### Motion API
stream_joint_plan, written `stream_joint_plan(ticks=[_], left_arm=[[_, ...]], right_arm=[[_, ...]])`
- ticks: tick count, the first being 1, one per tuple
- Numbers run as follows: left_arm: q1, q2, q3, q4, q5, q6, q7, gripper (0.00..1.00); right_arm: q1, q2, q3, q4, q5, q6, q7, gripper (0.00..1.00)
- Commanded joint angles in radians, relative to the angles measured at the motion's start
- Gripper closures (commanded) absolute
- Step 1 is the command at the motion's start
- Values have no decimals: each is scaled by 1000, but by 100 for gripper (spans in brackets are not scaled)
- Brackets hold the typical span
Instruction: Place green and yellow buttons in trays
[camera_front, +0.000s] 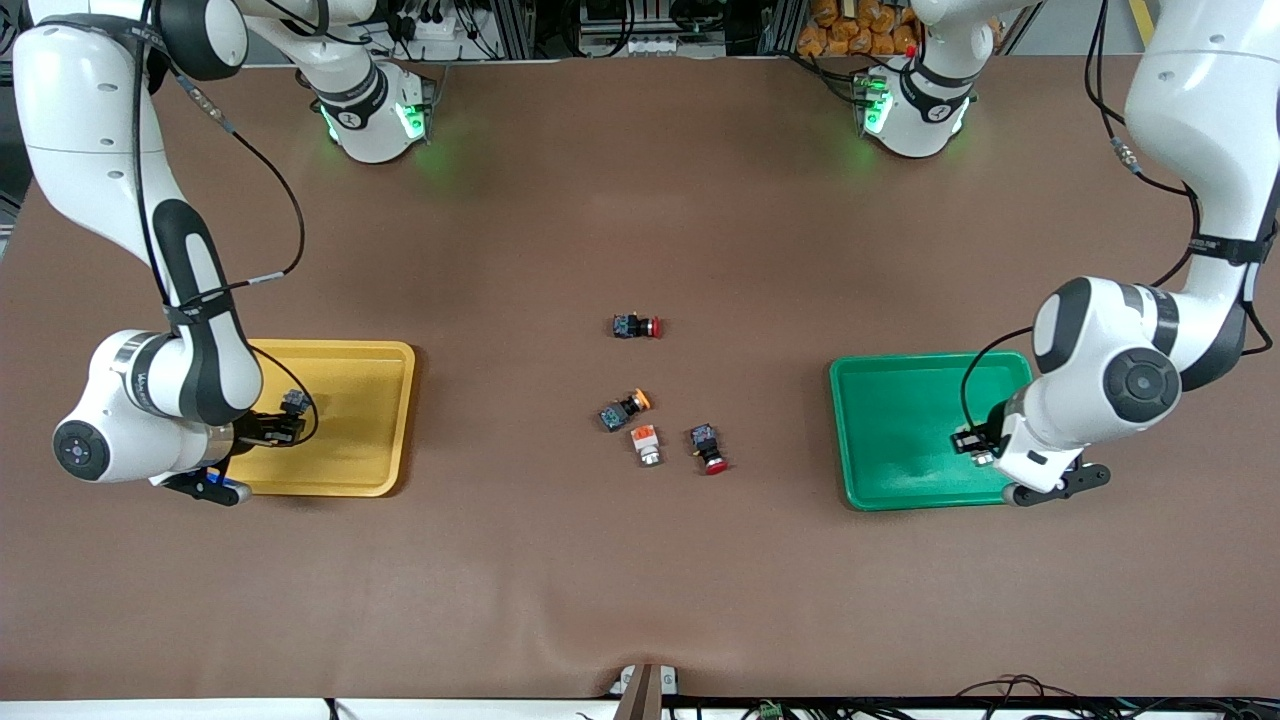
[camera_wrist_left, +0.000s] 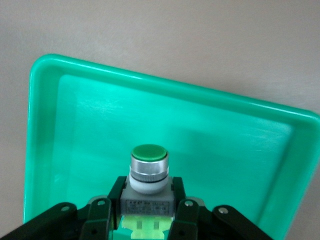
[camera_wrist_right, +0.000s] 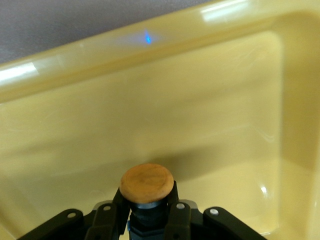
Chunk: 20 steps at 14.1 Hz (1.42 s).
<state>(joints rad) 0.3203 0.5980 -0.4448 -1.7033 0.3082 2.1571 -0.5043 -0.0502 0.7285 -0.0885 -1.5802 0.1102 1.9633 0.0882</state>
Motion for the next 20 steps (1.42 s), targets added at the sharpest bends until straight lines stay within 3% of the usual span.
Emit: stream_joint_plan(ticks=[1,2,3,4,7,8,11,14,20], left_arm=[[20,43,-11,5,23,6,6,100],[34,51,-11,5,34,7,6,77],[39,54,-11,10,40,6,4,25],[39,52,-11,11,40,6,4,0],[36,34,-12,17,40,4,1,0],[28,28,-17,19,41,4,-2,0],[5,2,-43,31,37,-3,-16,0],[-41,5,-64,62,31,-3,-78,0],[-257,61,-63,194,22,-3,-345,0]], right_arm=[[-16,19,16,23,-26,-3,-8,81],[-14,20,16,23,-26,6,-8,57],[-16,20,16,22,-24,18,-8,35],[-14,19,16,22,-23,40,-8,32],[-13,16,16,25,-18,40,-1,14],[-16,16,16,41,-11,36,1,0],[-10,11,18,63,-4,7,37,0],[10,8,23,129,-4,-137,155,0],[162,-3,33,140,-1,-212,514,0]])
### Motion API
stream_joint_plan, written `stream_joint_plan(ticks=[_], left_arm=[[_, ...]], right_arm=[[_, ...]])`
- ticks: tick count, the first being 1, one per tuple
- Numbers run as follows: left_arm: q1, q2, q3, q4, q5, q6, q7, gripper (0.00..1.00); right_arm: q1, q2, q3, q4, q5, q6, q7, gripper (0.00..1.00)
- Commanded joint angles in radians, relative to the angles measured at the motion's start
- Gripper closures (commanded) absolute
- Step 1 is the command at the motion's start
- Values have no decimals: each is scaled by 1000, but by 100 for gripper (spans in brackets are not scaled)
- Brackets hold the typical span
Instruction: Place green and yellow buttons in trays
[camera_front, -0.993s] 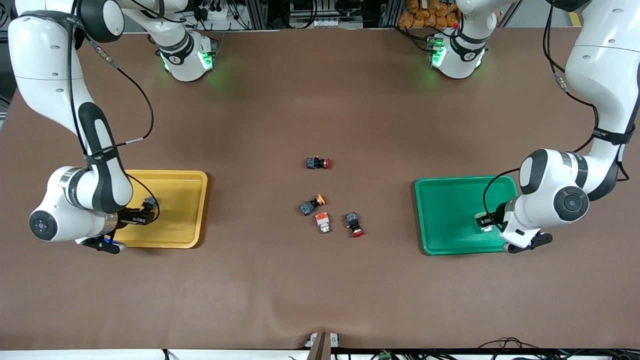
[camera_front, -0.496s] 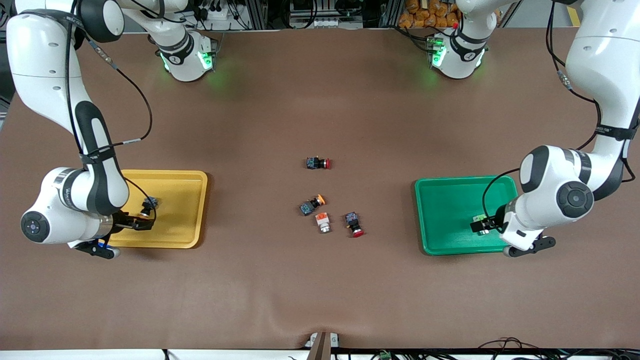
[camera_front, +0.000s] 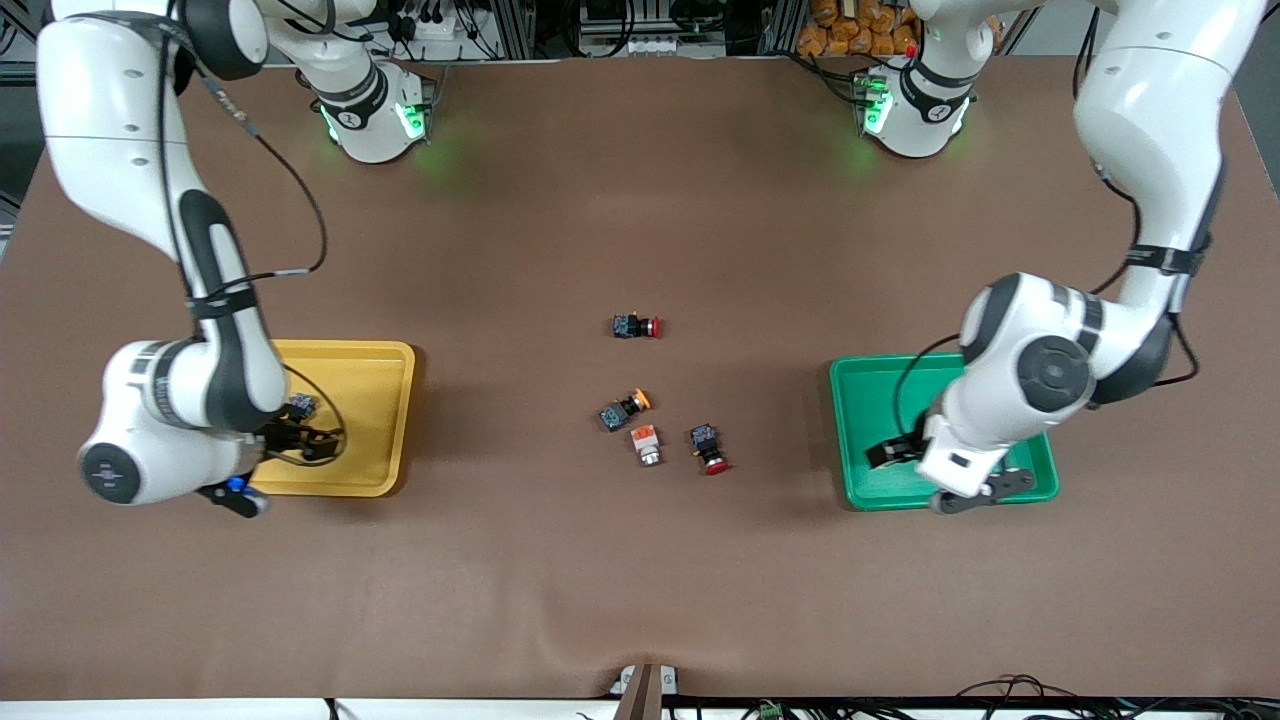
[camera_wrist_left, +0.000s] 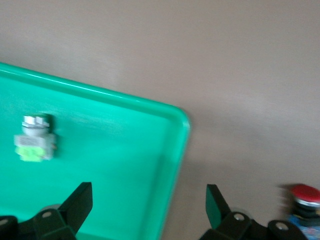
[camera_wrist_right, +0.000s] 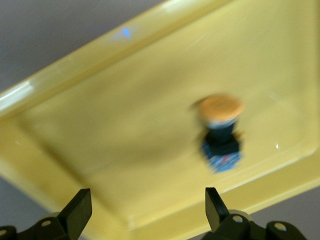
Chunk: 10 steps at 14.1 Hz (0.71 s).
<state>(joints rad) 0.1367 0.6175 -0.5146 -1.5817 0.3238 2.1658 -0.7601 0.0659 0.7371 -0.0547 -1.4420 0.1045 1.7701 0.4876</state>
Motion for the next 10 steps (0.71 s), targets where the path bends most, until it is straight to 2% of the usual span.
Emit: stream_joint_plan(ticks=[1,5,9,10], left_arm=[[-116,68,10,101,8,-11,-138,0],[-285,192,36,250,11,20,-307,0],[-503,257,209,296,8,187,-425,0],[-538,281,229,321,8,204,-451,0]], right_arm=[[63,-16,4,2,18,-17,161,0],[113,-15,18,8,130,-11,288,0],[175,-7,18,9,141,14,407,0],[175,-7,18,9,142,17,407,0]])
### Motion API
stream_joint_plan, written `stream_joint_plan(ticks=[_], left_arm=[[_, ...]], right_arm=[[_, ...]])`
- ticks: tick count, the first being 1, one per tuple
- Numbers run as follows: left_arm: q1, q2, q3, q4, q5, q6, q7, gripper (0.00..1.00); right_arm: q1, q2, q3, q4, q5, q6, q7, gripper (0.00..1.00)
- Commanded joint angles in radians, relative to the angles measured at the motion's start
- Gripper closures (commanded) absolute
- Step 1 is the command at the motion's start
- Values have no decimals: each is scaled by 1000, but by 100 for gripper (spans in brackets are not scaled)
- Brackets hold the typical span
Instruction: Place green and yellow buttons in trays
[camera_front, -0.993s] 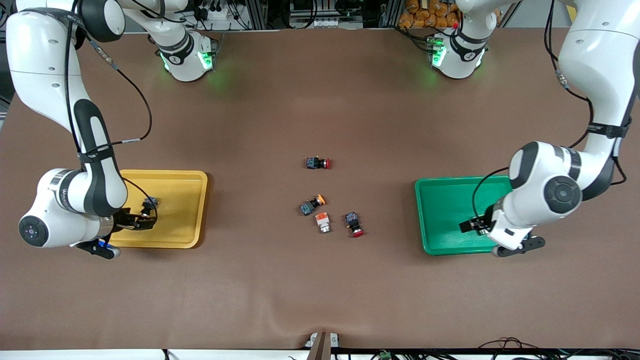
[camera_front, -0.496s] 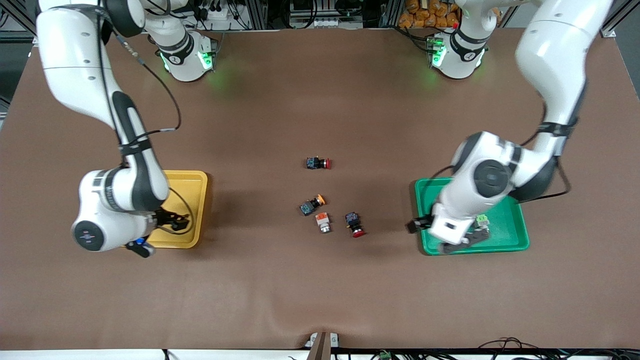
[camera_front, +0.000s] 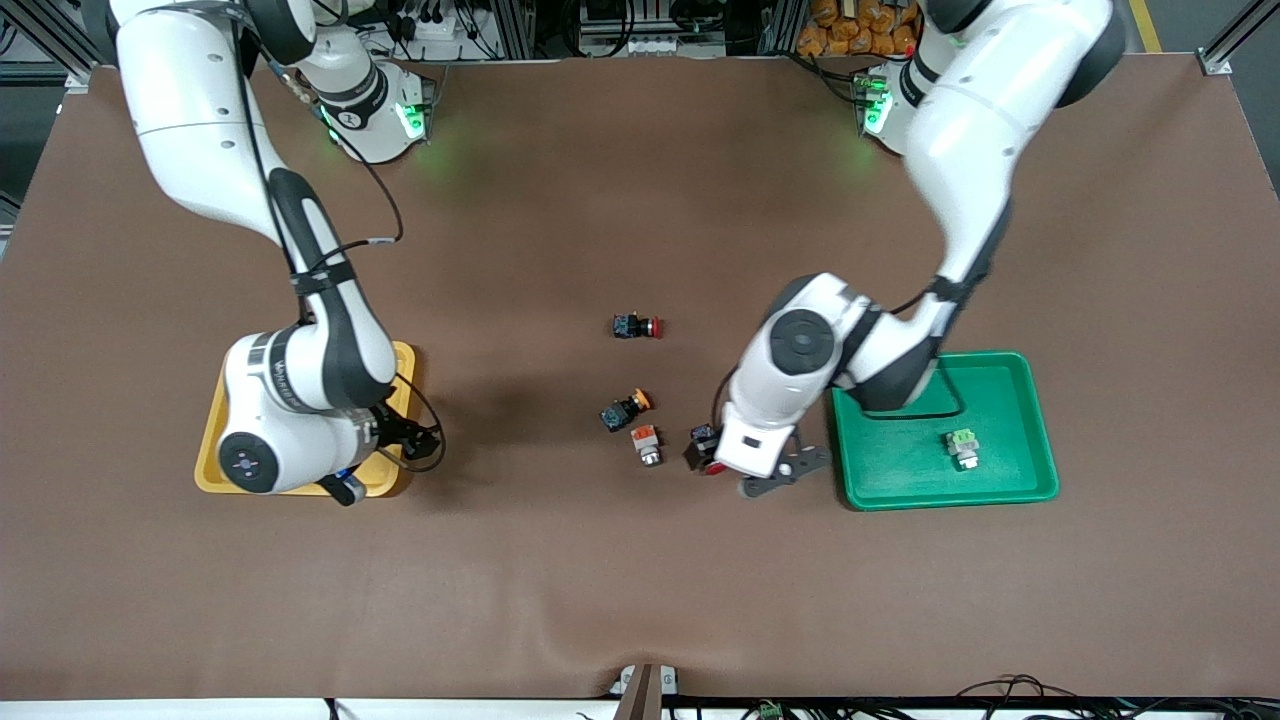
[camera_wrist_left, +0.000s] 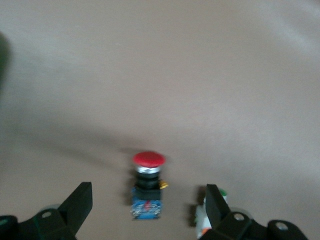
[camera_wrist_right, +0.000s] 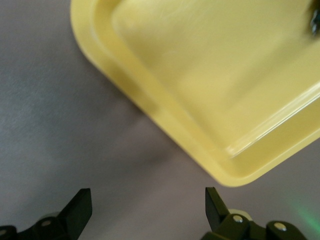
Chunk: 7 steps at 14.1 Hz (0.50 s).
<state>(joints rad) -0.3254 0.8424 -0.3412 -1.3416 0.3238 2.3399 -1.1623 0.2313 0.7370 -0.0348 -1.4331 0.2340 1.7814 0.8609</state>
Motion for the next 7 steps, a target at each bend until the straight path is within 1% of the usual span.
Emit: stream_joint_plan(ticks=[1,5,7], left_arm=[[-93,78,63,105,6,42,-62,0],[-132,133,64,124,6,137,-86,0],[-150,150,65,124,6,156,-92,0]], right_arm=[[9,-7,-2,0,13,7,33,0],[16,-5,-2,0,14,9,36,0],[16,-5,-2,0,13,9,36,0]])
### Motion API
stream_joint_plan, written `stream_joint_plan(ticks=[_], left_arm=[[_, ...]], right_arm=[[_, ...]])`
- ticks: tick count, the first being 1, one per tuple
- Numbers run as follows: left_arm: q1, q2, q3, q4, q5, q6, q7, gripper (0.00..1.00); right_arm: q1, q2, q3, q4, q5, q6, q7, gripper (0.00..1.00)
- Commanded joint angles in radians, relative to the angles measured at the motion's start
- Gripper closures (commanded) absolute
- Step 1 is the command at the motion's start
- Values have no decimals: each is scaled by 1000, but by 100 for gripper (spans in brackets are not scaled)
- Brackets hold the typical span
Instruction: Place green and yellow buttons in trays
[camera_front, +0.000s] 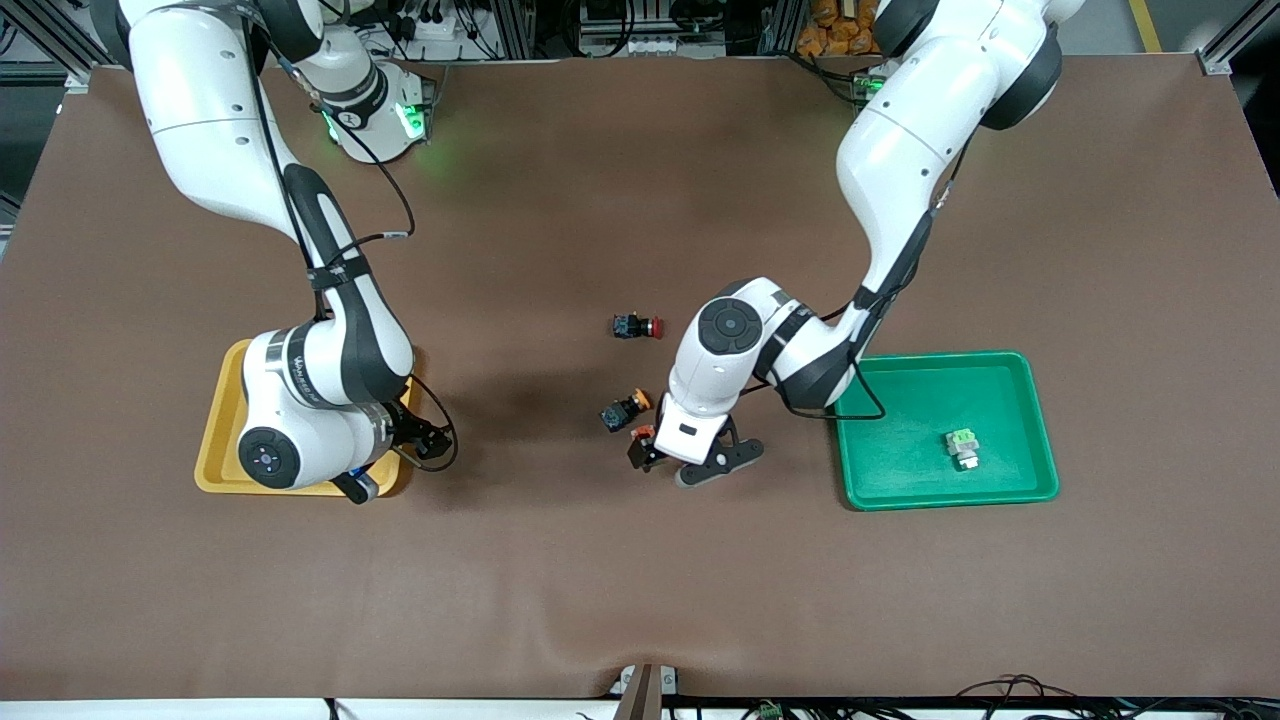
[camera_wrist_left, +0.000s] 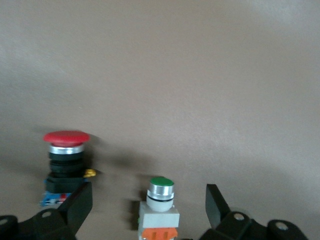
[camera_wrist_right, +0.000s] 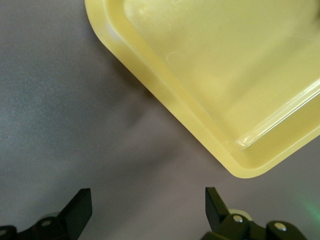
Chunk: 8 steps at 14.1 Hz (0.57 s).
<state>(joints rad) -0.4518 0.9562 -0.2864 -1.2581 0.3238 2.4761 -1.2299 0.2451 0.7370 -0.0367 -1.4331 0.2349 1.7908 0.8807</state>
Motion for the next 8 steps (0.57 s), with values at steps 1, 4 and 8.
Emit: stream_joint_plan(ticks=[1,4,8], left_arm=[[-31,39,10,40,6,20,-31,0],[-62,61,18,40,6,58,-62,1],[-100,78,58,40,6,76,-68,19]], right_arm=[[2,-5,0,0,12,1,17,0],[6,-5,0,0,12,2,17,0],[16,-5,0,-1,24,2,46,0]])
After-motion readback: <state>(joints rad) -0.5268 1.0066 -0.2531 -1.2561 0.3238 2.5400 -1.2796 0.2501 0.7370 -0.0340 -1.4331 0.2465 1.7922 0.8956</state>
